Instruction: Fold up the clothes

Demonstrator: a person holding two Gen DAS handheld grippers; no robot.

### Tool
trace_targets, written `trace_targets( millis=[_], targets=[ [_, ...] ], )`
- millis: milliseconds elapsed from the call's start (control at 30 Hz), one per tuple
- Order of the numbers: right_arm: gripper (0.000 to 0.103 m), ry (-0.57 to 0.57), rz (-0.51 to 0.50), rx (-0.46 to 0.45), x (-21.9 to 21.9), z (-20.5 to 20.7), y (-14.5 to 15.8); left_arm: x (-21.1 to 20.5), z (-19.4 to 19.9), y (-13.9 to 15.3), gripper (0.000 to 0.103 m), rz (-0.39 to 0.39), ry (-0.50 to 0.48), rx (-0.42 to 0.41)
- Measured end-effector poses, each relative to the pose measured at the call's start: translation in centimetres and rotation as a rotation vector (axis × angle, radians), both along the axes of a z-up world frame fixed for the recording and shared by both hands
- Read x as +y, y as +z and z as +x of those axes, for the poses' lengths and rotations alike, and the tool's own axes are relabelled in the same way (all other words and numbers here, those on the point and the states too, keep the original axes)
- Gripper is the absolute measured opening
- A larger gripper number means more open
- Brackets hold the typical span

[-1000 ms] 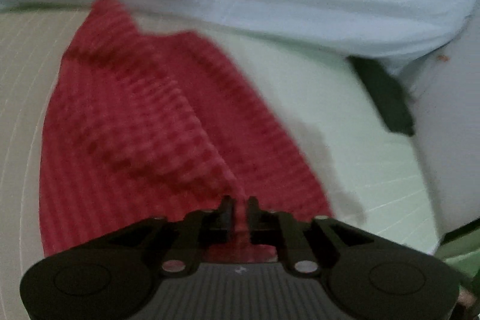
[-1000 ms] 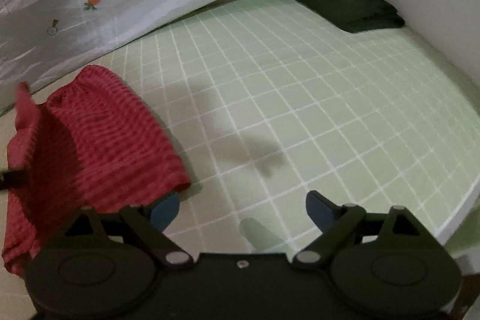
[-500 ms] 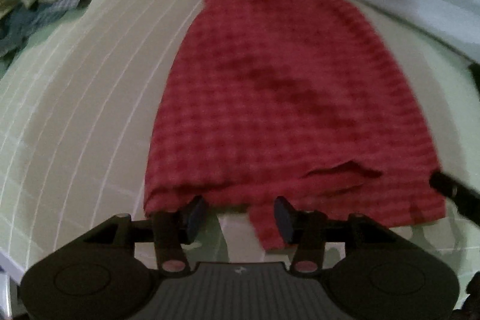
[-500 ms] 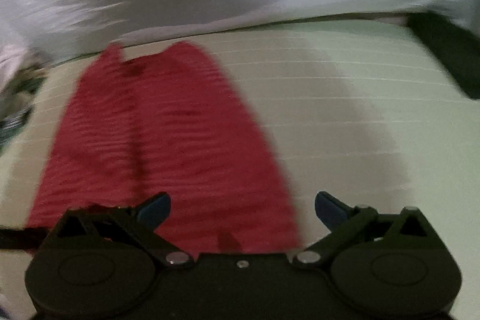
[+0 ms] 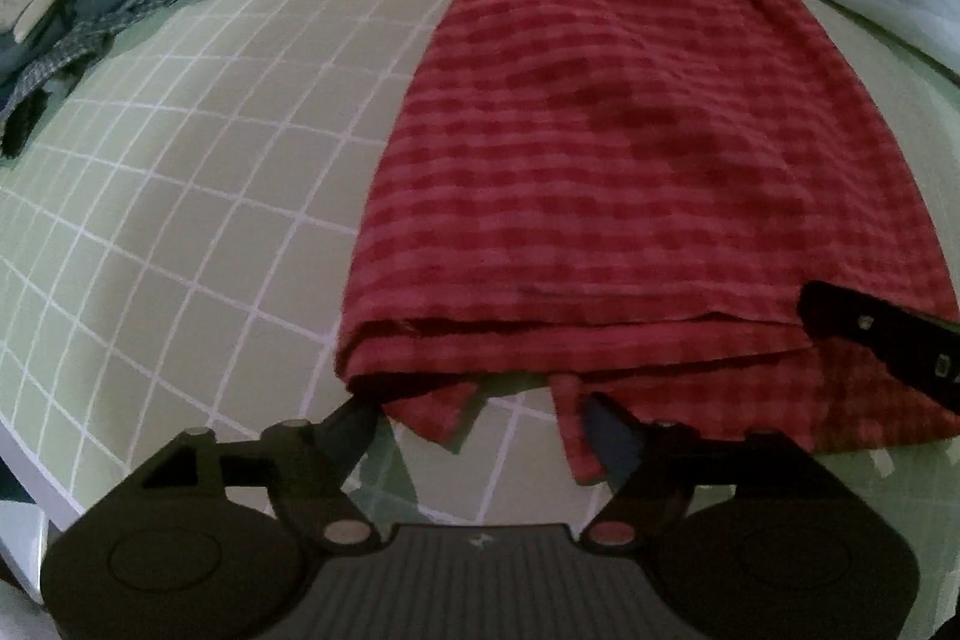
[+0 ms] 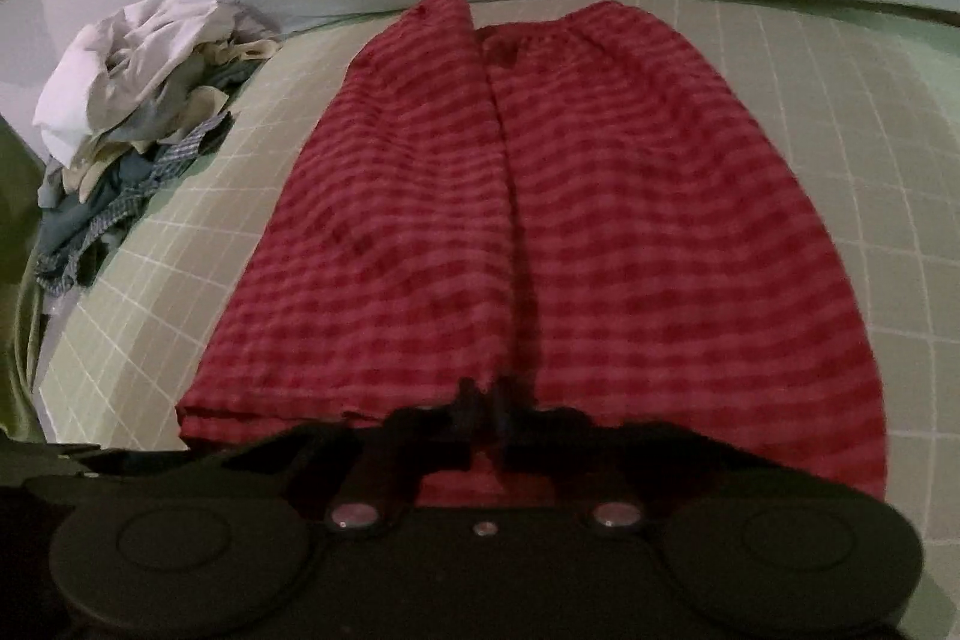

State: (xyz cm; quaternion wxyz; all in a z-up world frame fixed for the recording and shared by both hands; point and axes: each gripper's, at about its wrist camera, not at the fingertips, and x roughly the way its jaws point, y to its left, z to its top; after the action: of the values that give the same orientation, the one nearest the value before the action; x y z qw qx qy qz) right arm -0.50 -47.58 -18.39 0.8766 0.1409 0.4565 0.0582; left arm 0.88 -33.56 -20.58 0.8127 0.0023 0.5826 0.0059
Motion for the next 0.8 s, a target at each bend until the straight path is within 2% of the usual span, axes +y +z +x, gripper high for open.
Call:
trace_targets(
  millis=[133,400,633,800],
  targets=[
    [0.002,-0.021,0.004,-0.041,-0.7,-0.9,1.0,0.4,0.0,0.0,0.083,0.001,0.009,0.005],
    [0.002,-0.177,-0.035,-0.077,-3.5,-3.5,2.8,0.8,0.0,0.0,0.084,0.014,0.003,0.010],
    [0.002,-0.307,-0.090,-0.023,-5.7,-7.2,2.5,1.6,-0.6,0.1,0.084,0.039,-0.001,0.004],
    [0.002,-0.346,-0.107,0.044,-5.6,-9.6,1.3,2.0,-1.4,0.2,0.084,0.055,-0.007,-0.004]
  ],
)
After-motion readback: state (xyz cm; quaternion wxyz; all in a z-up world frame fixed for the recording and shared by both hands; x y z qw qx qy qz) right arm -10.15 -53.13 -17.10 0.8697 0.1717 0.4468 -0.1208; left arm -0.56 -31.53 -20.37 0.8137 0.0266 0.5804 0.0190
